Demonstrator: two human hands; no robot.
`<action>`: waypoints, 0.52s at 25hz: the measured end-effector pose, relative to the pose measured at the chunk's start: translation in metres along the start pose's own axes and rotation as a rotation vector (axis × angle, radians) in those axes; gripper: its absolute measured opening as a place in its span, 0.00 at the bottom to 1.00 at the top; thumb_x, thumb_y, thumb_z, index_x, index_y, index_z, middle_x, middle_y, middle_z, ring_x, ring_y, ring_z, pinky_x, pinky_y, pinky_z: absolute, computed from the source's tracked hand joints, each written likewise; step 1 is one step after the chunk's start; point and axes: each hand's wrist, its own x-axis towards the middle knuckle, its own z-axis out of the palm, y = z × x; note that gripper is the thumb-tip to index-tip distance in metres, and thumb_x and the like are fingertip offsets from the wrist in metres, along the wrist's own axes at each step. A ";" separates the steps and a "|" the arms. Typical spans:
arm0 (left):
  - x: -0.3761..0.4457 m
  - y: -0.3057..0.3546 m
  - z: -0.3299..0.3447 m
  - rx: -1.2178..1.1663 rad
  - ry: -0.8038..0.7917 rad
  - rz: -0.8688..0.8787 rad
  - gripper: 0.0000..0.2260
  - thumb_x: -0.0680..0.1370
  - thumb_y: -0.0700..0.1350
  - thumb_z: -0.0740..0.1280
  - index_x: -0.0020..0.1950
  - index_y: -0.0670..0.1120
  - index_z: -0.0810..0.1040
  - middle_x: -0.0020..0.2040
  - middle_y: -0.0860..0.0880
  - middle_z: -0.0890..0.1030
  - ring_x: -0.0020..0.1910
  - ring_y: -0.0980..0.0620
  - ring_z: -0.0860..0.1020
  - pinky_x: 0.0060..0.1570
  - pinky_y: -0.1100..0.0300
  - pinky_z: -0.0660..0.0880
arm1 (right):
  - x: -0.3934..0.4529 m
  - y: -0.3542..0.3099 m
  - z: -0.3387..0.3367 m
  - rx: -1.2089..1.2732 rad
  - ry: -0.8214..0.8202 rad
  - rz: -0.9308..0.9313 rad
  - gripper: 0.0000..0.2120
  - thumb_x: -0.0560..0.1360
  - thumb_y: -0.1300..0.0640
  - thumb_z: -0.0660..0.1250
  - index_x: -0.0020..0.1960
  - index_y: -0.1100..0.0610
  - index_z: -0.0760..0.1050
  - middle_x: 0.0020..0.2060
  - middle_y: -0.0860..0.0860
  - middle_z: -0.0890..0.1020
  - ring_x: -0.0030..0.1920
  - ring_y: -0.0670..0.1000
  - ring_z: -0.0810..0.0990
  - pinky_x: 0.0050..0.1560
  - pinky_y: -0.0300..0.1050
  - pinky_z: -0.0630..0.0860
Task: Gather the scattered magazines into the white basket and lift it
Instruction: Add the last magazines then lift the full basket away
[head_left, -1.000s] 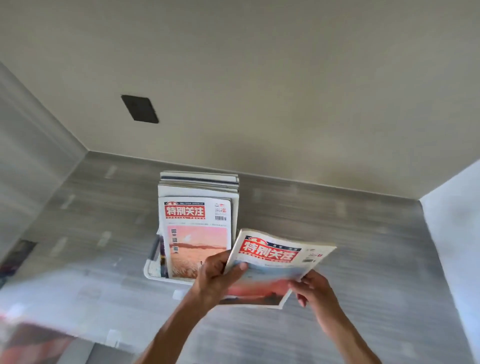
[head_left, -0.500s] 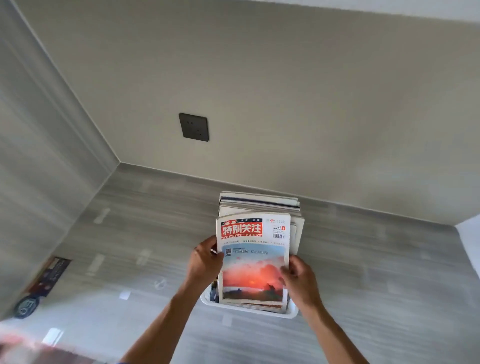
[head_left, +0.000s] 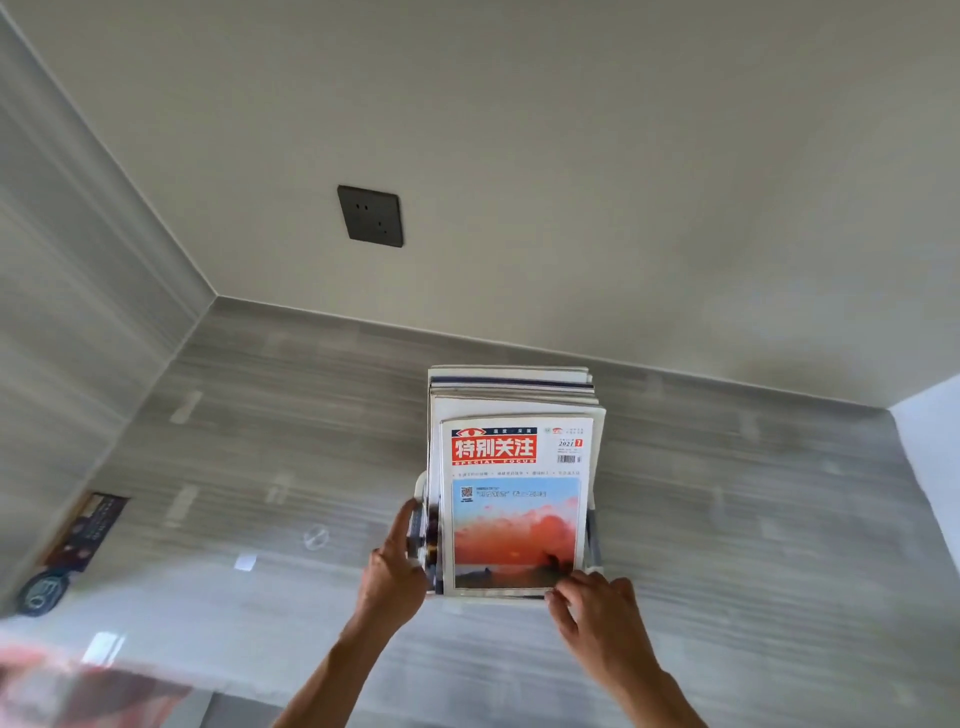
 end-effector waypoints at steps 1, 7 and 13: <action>-0.010 -0.003 0.003 -0.009 -0.047 -0.010 0.35 0.71 0.30 0.56 0.72 0.60 0.61 0.62 0.43 0.81 0.32 0.54 0.84 0.22 0.62 0.76 | -0.006 0.006 0.000 0.033 -0.005 -0.025 0.07 0.75 0.50 0.65 0.42 0.49 0.80 0.38 0.44 0.83 0.41 0.48 0.82 0.44 0.47 0.71; 0.005 0.022 0.000 -0.014 0.088 0.084 0.47 0.64 0.48 0.79 0.77 0.52 0.56 0.71 0.51 0.71 0.68 0.49 0.70 0.64 0.49 0.70 | 0.035 0.048 -0.038 0.782 0.286 0.240 0.30 0.67 0.43 0.76 0.65 0.48 0.70 0.57 0.38 0.77 0.55 0.39 0.76 0.56 0.36 0.71; 0.052 0.069 -0.003 -0.392 -0.120 0.188 0.32 0.60 0.41 0.83 0.59 0.52 0.74 0.51 0.50 0.85 0.50 0.46 0.85 0.40 0.59 0.82 | 0.122 0.035 -0.063 1.370 -0.189 0.073 0.29 0.63 0.56 0.81 0.62 0.53 0.77 0.56 0.56 0.85 0.57 0.59 0.83 0.57 0.60 0.80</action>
